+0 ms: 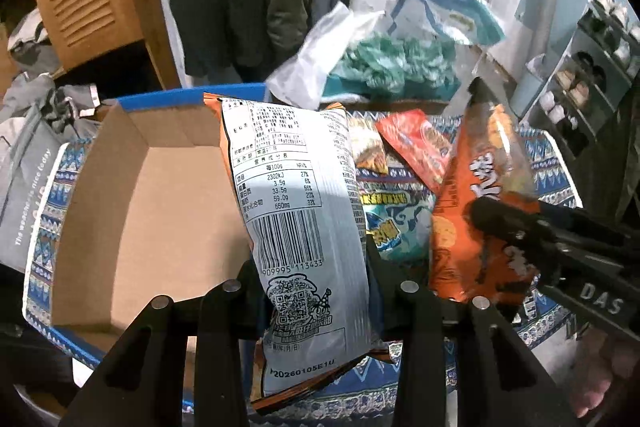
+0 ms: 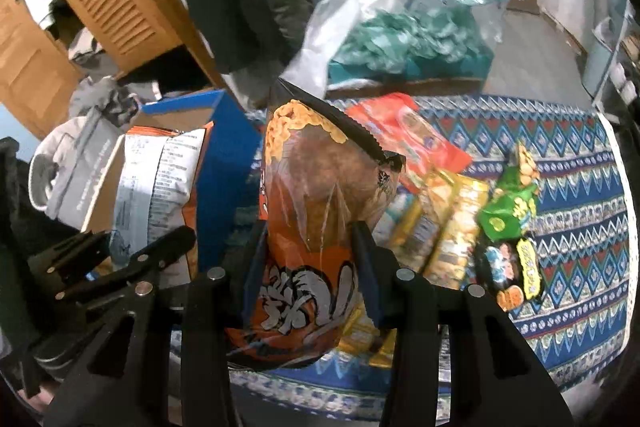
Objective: Organize snacks
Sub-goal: 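Carry both bags over the cardboard box and lower them inside, then open both tools to release the bags into the box and withdraw, then grasp the black snack bag with the right tool while the left grasps a yellow stick pack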
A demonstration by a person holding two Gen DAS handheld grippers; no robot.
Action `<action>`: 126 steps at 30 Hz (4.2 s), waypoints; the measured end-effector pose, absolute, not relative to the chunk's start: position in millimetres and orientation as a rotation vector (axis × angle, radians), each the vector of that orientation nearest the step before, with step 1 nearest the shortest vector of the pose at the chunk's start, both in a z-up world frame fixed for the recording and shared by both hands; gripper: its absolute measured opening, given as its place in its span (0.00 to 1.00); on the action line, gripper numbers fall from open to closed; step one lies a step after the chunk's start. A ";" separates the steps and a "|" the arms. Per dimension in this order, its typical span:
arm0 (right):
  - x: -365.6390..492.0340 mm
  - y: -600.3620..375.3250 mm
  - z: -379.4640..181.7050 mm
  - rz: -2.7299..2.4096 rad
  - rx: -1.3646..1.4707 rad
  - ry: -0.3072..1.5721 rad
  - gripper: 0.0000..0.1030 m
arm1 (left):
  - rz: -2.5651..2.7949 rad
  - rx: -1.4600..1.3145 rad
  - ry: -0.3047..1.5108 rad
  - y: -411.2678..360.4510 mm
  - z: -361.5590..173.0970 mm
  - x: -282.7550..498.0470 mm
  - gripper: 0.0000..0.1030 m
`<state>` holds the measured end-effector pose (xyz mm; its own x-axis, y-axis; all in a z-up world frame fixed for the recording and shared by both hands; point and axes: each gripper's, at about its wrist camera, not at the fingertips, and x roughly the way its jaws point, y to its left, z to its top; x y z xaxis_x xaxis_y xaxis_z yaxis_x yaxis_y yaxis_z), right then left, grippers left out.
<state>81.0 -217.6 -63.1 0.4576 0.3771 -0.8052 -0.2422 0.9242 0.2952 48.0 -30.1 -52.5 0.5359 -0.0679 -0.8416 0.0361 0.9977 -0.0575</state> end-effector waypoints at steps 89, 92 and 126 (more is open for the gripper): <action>100.6 -205.2 -67.8 0.294 0.039 1.066 0.76 | -0.003 -0.155 1.060 16.3 -51.8 49.1 0.67; 98.8 -222.5 -68.6 0.269 0.050 1.063 0.78 | -0.022 -0.142 1.070 -1.2 -52.1 52.0 0.68; 109.9 -375.3 -169.7 0.044 0.134 1.242 0.81 | -0.246 0.014 1.186 -154.2 -135.1 102.0 0.73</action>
<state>109.9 -375.3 -169.7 0.3232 0.1066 -0.9403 0.0397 0.9912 0.1260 102.0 -154.2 -135.1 0.3519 -0.1827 -0.9181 0.1970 0.9733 -0.1181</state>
